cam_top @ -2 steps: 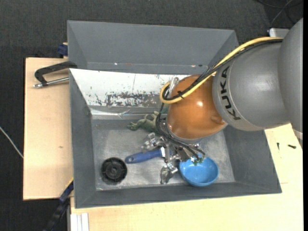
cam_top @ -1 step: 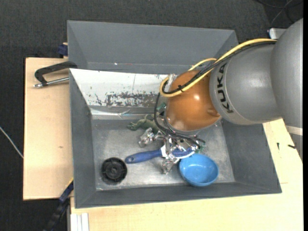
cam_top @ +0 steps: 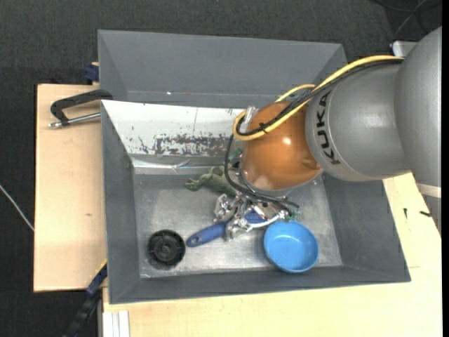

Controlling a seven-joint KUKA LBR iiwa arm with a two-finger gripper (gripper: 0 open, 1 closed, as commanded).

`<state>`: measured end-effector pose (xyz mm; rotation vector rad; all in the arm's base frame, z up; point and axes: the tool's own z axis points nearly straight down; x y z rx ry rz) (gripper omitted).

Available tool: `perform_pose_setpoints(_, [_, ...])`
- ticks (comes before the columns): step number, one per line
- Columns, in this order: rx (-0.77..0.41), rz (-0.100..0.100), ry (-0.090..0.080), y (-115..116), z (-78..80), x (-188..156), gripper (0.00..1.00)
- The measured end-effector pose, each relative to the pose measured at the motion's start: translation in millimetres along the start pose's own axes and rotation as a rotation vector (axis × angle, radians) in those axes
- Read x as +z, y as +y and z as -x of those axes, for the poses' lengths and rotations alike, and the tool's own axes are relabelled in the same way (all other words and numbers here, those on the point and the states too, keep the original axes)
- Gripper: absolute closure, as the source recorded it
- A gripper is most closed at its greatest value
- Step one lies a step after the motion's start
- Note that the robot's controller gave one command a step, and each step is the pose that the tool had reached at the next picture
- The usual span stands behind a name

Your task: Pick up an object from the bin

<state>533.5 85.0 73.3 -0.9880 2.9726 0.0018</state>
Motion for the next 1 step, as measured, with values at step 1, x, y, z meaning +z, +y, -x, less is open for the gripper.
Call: perform_pose_setpoints(1, [-0.08,-0.003,-0.003,8.7,-5.7,-181.2,1.0])
